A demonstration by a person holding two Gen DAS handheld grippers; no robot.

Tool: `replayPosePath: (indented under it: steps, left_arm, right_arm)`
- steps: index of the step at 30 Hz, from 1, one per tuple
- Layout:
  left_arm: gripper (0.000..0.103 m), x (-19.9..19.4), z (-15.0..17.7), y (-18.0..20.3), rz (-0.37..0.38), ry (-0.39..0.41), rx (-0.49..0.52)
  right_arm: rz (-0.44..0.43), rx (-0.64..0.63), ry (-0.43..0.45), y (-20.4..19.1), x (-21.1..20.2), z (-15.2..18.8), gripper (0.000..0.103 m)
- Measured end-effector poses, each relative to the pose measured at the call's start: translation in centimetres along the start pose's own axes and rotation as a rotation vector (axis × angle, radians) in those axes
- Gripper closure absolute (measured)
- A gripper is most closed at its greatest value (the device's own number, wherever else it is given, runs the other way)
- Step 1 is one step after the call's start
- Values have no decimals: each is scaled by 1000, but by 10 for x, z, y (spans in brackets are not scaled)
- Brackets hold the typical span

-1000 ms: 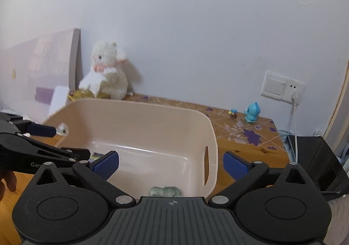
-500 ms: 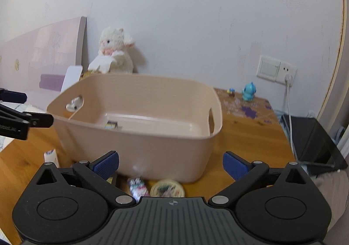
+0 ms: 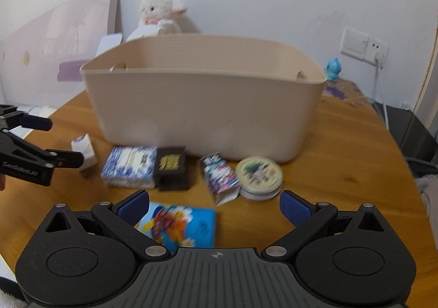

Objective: Organize objects
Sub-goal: 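Grasp the white box with the left tool while the right tool grasps the blue cartoon box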

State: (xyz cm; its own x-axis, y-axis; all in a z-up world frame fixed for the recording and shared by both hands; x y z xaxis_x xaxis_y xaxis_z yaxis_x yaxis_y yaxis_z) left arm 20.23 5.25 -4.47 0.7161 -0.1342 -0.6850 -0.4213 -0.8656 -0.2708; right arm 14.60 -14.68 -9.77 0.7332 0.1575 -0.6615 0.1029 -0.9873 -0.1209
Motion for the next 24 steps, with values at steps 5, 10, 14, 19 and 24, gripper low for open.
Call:
replayPosePath:
  steps: [5, 10, 14, 19, 24]
  left_arm:
    - [6, 14, 6, -6, 41, 7, -14]
    - [6, 23, 5, -1, 110, -5, 2]
    - [6, 26, 4, 1, 100, 6, 15]
    - [20, 27, 2, -1, 106, 8, -37]
    - [38, 22, 2, -5, 80, -6, -77]
  right_arm:
    - [-2, 9, -49, -6, 13, 15, 0]
    - [-19, 32, -76, -7, 18, 22, 0]
    - [-20, -8, -77, -14, 16, 26, 0]
    - [4, -23, -78, -13, 23, 29, 0]
    - [-5, -5, -52, -10, 24, 30, 10]
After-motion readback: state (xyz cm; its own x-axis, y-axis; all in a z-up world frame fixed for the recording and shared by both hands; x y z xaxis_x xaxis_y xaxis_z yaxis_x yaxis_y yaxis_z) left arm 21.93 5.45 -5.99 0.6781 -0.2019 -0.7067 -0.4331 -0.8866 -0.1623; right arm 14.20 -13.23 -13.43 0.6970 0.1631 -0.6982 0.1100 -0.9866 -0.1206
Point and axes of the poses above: each gripper's, at about its wrist camera, not at the fingertips, and x roughly the way its jaws point, y to its right, z to its underside, the point moved 8 cm from there along x, roughly the way its jaws point, and after that the axes turned 10 degrees about x, right-handed, at the moved point
